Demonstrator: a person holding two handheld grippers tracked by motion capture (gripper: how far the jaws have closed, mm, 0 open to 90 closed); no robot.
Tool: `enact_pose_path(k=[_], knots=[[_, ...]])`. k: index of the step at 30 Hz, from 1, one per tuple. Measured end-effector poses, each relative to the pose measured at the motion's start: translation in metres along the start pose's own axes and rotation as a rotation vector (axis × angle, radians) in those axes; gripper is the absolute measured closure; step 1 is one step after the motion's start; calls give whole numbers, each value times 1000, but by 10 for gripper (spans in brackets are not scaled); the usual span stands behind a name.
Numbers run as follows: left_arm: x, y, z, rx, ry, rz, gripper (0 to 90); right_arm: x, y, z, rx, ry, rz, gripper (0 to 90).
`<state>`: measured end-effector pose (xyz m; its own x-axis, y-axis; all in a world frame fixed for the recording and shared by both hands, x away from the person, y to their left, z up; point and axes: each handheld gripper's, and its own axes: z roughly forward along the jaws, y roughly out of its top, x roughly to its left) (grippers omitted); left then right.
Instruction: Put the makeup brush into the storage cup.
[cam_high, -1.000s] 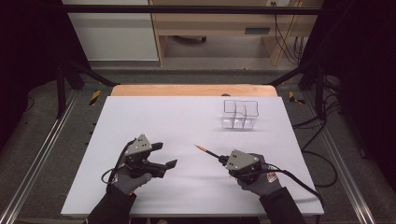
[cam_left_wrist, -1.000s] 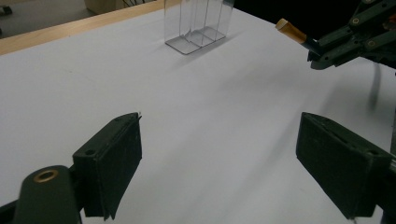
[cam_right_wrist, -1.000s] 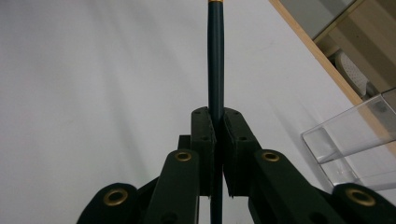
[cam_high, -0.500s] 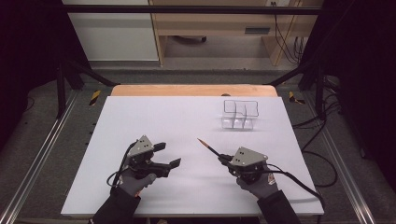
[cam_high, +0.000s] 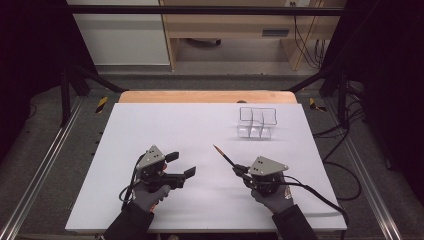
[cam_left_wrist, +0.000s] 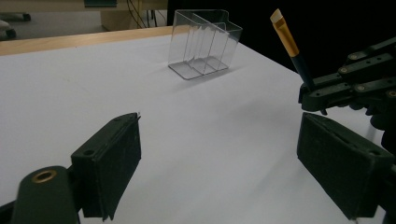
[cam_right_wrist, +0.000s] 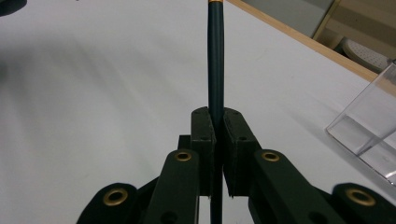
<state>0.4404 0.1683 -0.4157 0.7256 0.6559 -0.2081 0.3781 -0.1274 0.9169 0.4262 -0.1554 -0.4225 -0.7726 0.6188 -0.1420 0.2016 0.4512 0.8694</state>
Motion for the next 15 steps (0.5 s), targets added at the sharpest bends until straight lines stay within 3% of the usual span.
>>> enact_pose_path(k=[15], knots=[[-9, 4, 7, -59, -16, -35, 133, 2, 1, 1, -30, 6, 27, 844]])
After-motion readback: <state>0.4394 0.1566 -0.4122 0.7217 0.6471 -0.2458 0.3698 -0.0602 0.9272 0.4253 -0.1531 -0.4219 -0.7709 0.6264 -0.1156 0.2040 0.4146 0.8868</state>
